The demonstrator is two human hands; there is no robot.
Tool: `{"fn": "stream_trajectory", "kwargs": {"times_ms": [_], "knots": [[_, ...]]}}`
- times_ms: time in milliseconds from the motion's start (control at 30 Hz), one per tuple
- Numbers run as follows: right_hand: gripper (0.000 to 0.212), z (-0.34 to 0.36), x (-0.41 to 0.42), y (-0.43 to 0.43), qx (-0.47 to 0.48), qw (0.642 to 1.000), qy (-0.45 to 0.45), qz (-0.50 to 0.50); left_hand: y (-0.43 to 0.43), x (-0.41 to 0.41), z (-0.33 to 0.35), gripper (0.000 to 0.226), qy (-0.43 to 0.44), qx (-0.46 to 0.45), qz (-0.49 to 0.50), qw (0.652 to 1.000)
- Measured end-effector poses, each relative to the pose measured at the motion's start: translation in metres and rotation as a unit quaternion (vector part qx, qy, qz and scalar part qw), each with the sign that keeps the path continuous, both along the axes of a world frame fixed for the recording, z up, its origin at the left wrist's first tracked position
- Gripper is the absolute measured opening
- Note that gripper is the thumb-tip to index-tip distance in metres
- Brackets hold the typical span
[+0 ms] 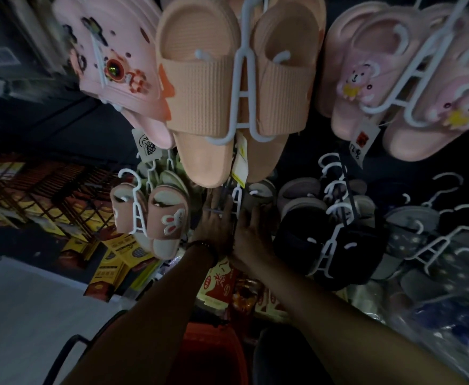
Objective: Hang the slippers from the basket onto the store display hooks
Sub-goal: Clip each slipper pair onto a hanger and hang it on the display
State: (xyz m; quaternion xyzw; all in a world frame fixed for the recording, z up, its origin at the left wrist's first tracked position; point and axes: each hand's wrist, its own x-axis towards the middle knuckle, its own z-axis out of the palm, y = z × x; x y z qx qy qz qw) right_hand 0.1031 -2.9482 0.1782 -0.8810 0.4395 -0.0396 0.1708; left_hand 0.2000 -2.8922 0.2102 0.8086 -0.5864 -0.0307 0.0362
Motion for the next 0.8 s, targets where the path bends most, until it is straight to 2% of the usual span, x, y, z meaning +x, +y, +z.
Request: {"fn": "stream_trajectory", "kwargs": {"times_ms": [167, 267, 400, 500, 600, 667, 800], "knots": [[0.113, -0.01, 0.0, -0.011, 0.02, 1.0, 0.008, -0.006, 0.001, 0.006, -0.018, 0.113, 0.039, 0.032, -0.009, 0.999], [0.115, -0.02, 0.003, -0.02, 0.026, 0.999, 0.03, -0.003, 0.003, 0.009, -0.014, 0.111, 0.061, 0.033, -0.012, 0.998], [0.122, -0.041, 0.01, -0.032, 0.024, 0.998, 0.06, -0.01, 0.011, 0.013, -0.004, 0.102, 0.04, 0.046, -0.001, 0.998], [0.122, -0.046, 0.011, -0.03, 0.056, 0.997, 0.057, -0.017, 0.019, 0.011, 0.003, 0.103, 0.055, 0.065, 0.0, 0.996], [0.112, -0.055, 0.012, -0.032, 0.066, 0.997, 0.006, -0.027, 0.028, 0.014, 0.004, 0.102, 0.068, 0.071, 0.003, 0.995], [0.101, -0.061, 0.012, -0.036, 0.075, 0.996, -0.028, -0.035, 0.036, 0.006, 0.014, 0.094, 0.061, 0.077, 0.002, 0.995], [0.062, 0.024, -0.022, 0.012, 0.103, 0.993, -0.055, 0.0, 0.062, -0.012, 0.044, 0.072, 0.065, 0.056, -0.001, 0.996]]}}
